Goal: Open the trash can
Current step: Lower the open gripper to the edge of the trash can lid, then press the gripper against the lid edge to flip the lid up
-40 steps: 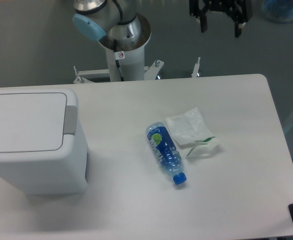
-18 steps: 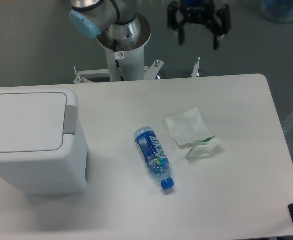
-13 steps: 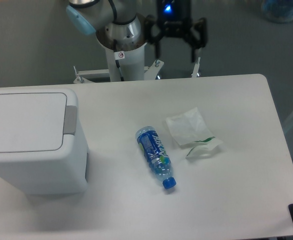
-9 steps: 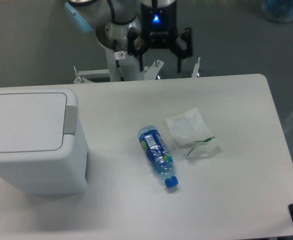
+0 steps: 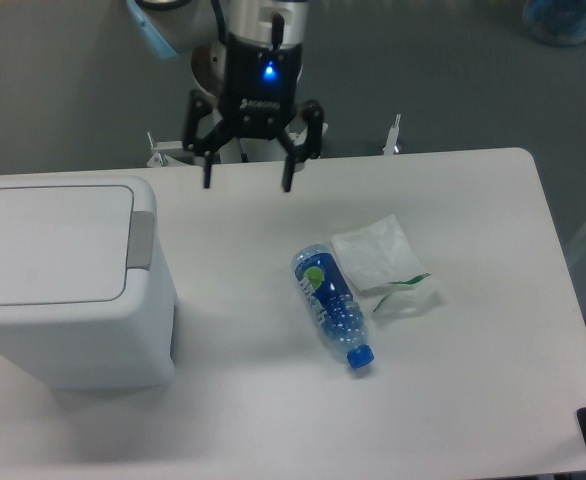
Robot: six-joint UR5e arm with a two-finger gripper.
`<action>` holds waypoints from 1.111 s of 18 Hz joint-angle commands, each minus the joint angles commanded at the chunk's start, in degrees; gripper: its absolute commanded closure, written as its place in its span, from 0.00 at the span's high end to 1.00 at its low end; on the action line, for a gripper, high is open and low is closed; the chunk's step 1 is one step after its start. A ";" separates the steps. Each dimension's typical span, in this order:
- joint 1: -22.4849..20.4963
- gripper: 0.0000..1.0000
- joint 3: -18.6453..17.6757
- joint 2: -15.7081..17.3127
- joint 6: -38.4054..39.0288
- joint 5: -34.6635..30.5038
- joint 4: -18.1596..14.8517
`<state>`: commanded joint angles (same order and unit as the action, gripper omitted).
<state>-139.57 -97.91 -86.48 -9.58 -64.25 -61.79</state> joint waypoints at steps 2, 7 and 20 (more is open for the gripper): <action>1.84 1.00 0.53 -1.93 0.00 -0.09 1.23; 3.96 1.00 2.81 -5.10 0.00 -0.09 1.67; 4.49 1.00 2.20 -6.16 -0.35 -0.09 1.76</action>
<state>-135.09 -95.71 -92.64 -9.93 -64.34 -60.03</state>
